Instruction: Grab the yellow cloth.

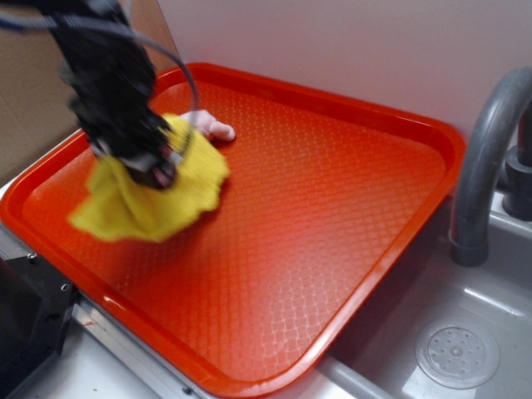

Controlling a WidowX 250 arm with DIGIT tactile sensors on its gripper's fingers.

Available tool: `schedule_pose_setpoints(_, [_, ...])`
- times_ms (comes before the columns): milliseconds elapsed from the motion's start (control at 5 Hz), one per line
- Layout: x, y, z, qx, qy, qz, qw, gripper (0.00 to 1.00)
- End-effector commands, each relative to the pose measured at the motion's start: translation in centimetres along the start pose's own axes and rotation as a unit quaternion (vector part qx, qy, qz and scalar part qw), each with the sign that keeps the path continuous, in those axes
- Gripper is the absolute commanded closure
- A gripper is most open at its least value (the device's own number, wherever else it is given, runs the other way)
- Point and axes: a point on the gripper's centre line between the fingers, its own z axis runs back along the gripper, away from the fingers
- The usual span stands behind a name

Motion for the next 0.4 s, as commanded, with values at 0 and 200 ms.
schedule_pose_setpoints(0, [3.0,5.9,11.2,-0.011,-0.110,-0.016,0.994,1.00])
schedule_pose_setpoints(200, [3.6,5.6,12.4,-0.001,-0.084,-0.020,0.996,1.00])
